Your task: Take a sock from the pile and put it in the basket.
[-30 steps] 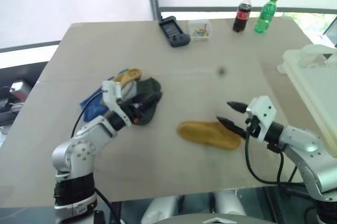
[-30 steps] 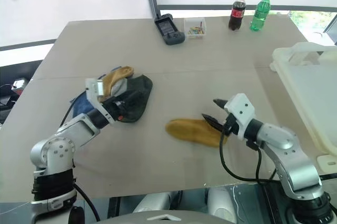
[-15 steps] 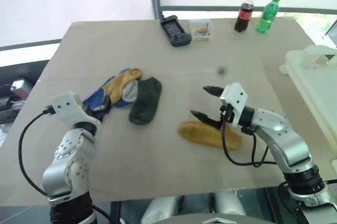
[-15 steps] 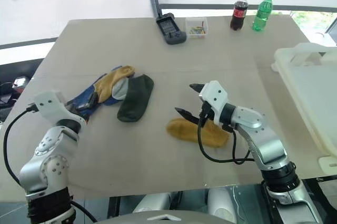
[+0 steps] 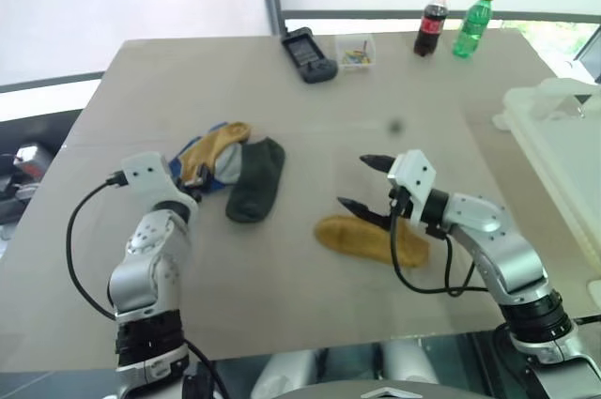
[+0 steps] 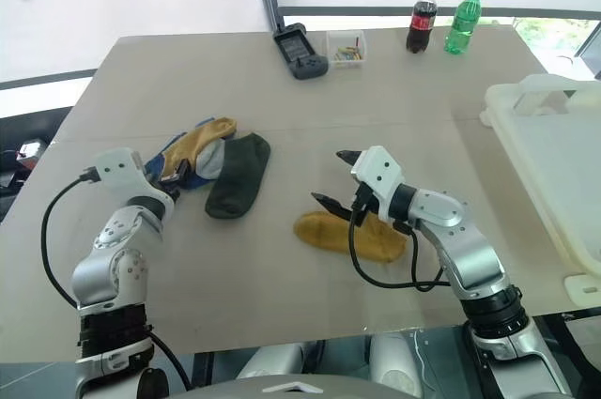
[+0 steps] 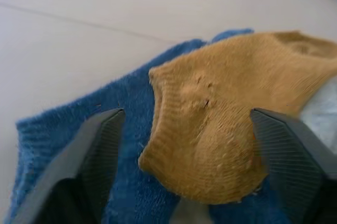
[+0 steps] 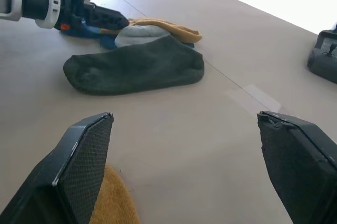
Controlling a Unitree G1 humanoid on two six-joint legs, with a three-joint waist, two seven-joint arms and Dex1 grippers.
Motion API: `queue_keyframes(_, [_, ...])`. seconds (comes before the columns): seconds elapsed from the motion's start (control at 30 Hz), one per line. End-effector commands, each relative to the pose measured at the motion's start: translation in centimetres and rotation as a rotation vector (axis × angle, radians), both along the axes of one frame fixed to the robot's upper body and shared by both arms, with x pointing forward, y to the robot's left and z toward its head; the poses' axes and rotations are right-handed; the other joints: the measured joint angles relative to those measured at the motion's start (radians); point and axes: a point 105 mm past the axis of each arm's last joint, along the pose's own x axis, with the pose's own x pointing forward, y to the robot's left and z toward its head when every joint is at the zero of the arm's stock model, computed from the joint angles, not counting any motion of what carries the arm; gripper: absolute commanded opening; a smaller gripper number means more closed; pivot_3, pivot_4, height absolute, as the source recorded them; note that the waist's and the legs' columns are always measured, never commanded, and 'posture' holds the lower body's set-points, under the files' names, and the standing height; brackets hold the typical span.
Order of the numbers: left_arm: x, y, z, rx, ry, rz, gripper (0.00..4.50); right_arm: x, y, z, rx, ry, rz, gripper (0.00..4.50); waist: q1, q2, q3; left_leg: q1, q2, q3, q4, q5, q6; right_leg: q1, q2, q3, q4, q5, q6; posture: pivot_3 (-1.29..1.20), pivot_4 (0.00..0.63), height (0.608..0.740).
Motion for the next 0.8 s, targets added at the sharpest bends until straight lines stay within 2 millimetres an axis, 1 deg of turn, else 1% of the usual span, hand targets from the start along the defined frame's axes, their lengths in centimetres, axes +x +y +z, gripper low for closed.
queue_keyframes(0.03, [0.7, 0.2, 0.5, 0.003, -0.018, -0.001, 2.51, -0.5, 0.1, 1.2, 0.014, -0.052, 0.009, 4.50, 0.001, 0.000, 0.000, 0.000, 0.000, 0.000, 0.000, 0.000, 0.000, 0.000, 0.000, 0.000, 0.000, 0.000, 0.000, 0.00, 0.150, 0.740])
queue_keyframes(0.07, [0.7, 0.3, 0.2, -0.012, -0.012, 0.005, 2.21, -0.5, 0.0, 1.2, 0.013, -0.054, 0.003, 4.50, 0.001, 0.000, 0.000, 0.000, 0.000, 0.000, 0.000, 0.000, 0.000, 0.000, 0.000, 0.000, 0.000, 0.000, 0.000, 0.00, 0.150, 0.740])
queue_keyframes(0.1, [0.7, 0.4, 0.0, -0.022, -0.009, 0.009, 1.68, -0.5, -0.1, 1.2, 0.011, -0.055, -0.001, 4.50, 0.001, 0.000, 0.000, 0.000, 0.000, 0.000, 0.001, 0.000, 0.000, 0.000, 0.000, 0.000, 0.000, 0.000, 0.000, 0.00, 0.150, 0.740])
queue_keyframes(0.17, [0.7, 0.5, -0.1, -0.028, -0.011, 0.010, 0.85, -0.4, -0.2, 1.2, 0.011, -0.055, -0.009, 4.50, 0.000, 0.000, 0.000, 0.000, 0.000, 0.000, 0.001, 0.000, 0.000, 0.000, 0.000, 0.000, 0.000, 0.000, 0.000, 0.00, 0.150, 0.740])
queue_keyframes(0.23, [0.6, 0.3, 0.4, -0.054, -0.047, -0.001, 0.09, -0.4, -0.2, 1.2, 0.010, -0.055, -0.011, 4.50, -0.001, 0.000, 0.000, 0.000, 0.000, 0.000, 0.000, 0.000, 0.000, 0.000, 0.000, 0.000, 0.000, 0.000, 0.000, 0.00, 0.150, 0.740])
queue_keyframes(0.27, [0.5, 0.2, 0.8, -0.067, -0.070, -0.010, 0.01, -0.4, -0.2, 1.2, 0.010, -0.054, -0.012, 4.50, -0.001, 0.000, 0.000, 0.000, 0.000, 0.000, 0.000, 0.000, 0.000, 0.000, 0.000, 0.000, 0.000, 0.000, 0.000, 0.00, 0.150, 0.740])
queue_keyframes(0.4, [-0.5, -0.3, 2.1, -0.120, -0.136, -0.037, 0.01, -0.4, -0.2, 1.1, 0.006, -0.053, -0.011, 4.50, -0.001, 0.000, 0.000, 0.000, 0.000, 0.000, 0.001, 0.000, 0.000, 0.000, 0.000, 0.000, 0.000, 0.000, 0.000, 0.00, 0.150, 0.740])
queue_keyframes(0.6, [-3.6, -1.3, 3.7, -0.175, -0.181, -0.090, 0.01, -0.3, 0.0, 1.1, 0.013, -0.053, 0.001, 4.50, 0.000, 0.000, 0.000, 0.000, 0.000, 0.001, 0.000, 0.000, 0.000, 0.000, 0.000, 0.001, 0.000, 0.000, 0.000, 0.00, 0.150, 0.740])
queue_keyframes(0.73, [-5.6, -1.4, 3.5, -0.180, -0.143, -0.120, 0.01, -0.2, 0.3, 1.0, 0.016, -0.047, 0.015, 4.50, 0.000, 0.000, 0.000, 0.000, 0.000, 0.001, 0.000, 0.000, 0.000, 0.000, 0.000, 0.001, 0.000, 0.000, 0.000, 0.00, 0.150, 0.740])
queue_keyframes(0.8, [-6.8, -1.4, 2.8, -0.169, -0.100, -0.138, 0.01, -0.2, 0.4, 0.9, 0.019, -0.044, 0.022, 4.50, -0.001, 0.000, 0.000, 0.000, 0.000, 0.001, 0.000, 0.000, 0.000, 0.000, 0.000, 0.001, 0.000, 0.000, 0.000, 0.00, 0.150, 0.740])
